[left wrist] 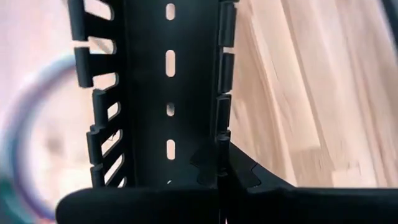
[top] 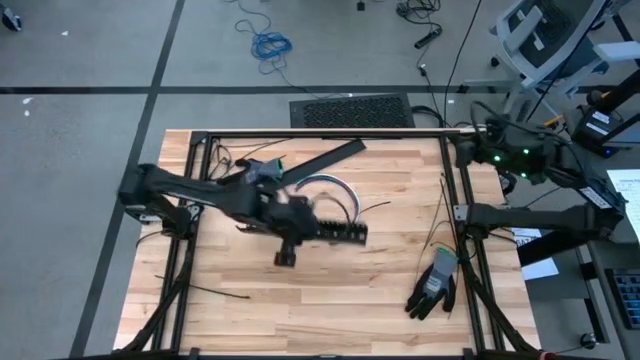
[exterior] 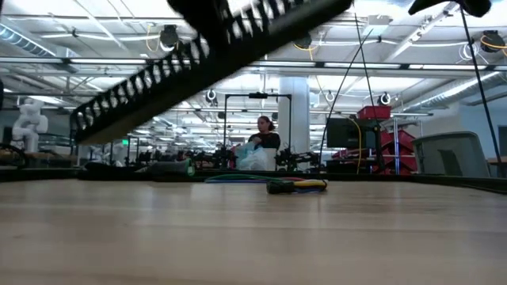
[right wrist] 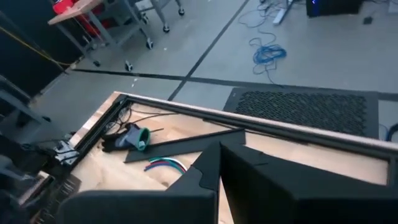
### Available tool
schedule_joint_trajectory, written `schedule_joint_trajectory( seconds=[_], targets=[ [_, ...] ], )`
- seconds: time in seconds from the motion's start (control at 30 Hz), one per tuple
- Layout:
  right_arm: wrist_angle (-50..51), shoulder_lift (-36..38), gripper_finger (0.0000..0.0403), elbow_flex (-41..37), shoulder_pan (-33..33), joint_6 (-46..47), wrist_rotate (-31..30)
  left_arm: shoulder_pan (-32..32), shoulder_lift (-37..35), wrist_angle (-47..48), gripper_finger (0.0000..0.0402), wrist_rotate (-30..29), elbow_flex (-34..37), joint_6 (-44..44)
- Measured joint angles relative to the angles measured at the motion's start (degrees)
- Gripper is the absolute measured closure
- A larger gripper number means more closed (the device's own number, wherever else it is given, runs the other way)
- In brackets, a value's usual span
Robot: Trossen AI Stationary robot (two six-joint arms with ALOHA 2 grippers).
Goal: Ziptie cables
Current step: Move the cable duct to the center of the table
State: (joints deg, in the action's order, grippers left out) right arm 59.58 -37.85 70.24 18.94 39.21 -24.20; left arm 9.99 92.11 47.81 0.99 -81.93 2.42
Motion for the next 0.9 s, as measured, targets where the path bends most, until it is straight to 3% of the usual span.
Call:
schedule_joint_trajectory(
  seconds=[0.3,0.47,0.73,0.9],
  targets=[
    [3.18,-0.82,0.0403,0.0,0.0,-0.23,0.13,1.07,15.16,-4.29,0.0401,9.73,0.09,-8.55],
    [3.16,-1.68,0.0403,0.0,-0.01,-2.95,0.15,2.78,17.87,-11.09,0.0401,11.87,0.07,-8.69],
    [3.75,-1.7,0.0403,0.0,0.0,-5.98,0.32,1.79,20.09,-15.22,0.0401,14.22,0.07,-20.01],
    [3.73,-1.7,0.0403,0.0,-0.02,-8.23,0.5,2.45,20.46,-17.31,0.04,15.98,0.07,-19.89]
  ],
)
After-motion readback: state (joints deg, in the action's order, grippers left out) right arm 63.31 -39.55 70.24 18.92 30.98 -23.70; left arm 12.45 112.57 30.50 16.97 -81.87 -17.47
